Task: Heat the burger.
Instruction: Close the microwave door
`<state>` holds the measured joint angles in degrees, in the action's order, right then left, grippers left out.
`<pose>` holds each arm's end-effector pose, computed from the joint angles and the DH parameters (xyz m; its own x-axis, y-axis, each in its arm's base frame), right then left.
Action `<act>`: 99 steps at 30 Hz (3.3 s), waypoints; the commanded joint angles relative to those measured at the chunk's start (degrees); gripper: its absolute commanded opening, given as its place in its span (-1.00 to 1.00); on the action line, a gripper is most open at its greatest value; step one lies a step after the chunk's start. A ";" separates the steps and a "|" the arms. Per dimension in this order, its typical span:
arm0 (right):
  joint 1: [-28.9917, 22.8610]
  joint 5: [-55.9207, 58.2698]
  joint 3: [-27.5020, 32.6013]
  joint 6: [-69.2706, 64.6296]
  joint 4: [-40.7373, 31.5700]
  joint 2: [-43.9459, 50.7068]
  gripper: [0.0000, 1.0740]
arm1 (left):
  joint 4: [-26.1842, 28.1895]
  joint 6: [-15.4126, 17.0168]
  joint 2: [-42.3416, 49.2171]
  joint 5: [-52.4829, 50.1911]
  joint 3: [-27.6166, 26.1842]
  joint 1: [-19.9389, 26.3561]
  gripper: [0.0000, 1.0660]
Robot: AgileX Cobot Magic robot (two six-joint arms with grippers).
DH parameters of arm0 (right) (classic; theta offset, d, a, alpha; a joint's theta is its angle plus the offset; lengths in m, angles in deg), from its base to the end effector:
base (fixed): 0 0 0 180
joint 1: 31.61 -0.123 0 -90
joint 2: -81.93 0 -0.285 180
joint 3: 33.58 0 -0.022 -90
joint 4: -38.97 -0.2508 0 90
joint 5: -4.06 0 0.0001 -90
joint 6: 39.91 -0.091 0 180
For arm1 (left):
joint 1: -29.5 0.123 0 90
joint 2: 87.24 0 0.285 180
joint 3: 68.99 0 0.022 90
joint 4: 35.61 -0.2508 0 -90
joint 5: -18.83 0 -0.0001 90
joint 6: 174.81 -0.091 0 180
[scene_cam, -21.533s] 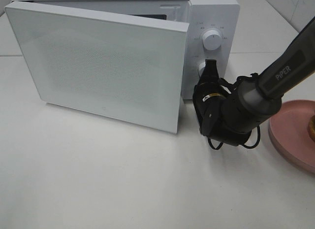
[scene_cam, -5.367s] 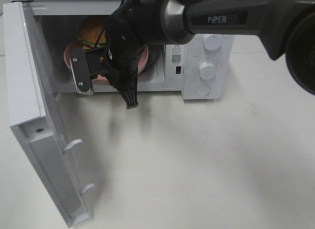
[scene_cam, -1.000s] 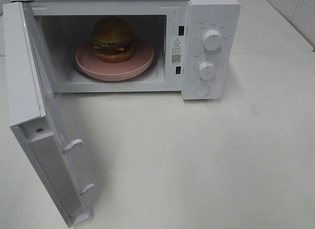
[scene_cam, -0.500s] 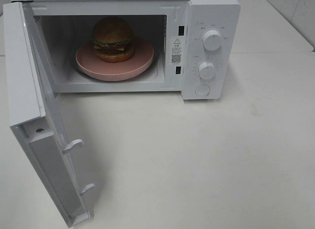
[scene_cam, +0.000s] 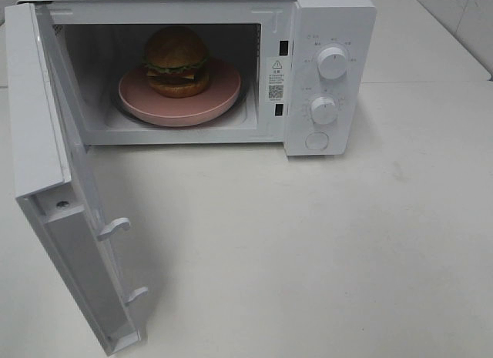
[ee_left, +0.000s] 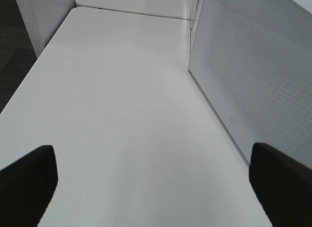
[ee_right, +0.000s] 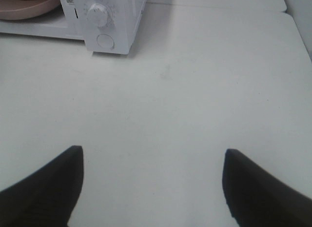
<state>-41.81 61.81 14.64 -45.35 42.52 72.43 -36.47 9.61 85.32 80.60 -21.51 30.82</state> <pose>0.0021 -0.0045 0.2835 -0.4297 -0.0146 -0.9028 -0.1039 0.9940 0.0334 -0.0088 0.0010 0.2811 -0.4455 -0.0803 -0.8917 -0.0662 0.9962 -0.0566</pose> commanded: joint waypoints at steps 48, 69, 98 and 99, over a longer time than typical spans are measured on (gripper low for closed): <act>1.83 -0.69 0.23 1.49 -0.11 3.50 0.40 | 0.11 0.06 0.80 -0.57 0.11 -0.06 0.88; 1.83 -0.69 0.23 1.55 -0.11 3.50 0.40 | -0.29 0.06 0.11 -0.63 0.11 -0.06 0.88; 1.83 -0.69 0.23 1.55 -0.11 3.50 0.40 | -0.52 -2.18 -20.63 -36.10 6.25 -0.06 -1.00; 1.83 -0.69 0.23 1.55 -0.11 3.50 0.40 | -0.52 -2.18 -20.63 -36.10 6.25 -0.06 -1.00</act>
<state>-40.38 61.81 14.64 -44.43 42.52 74.38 -36.70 7.77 64.75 47.48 -15.73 30.82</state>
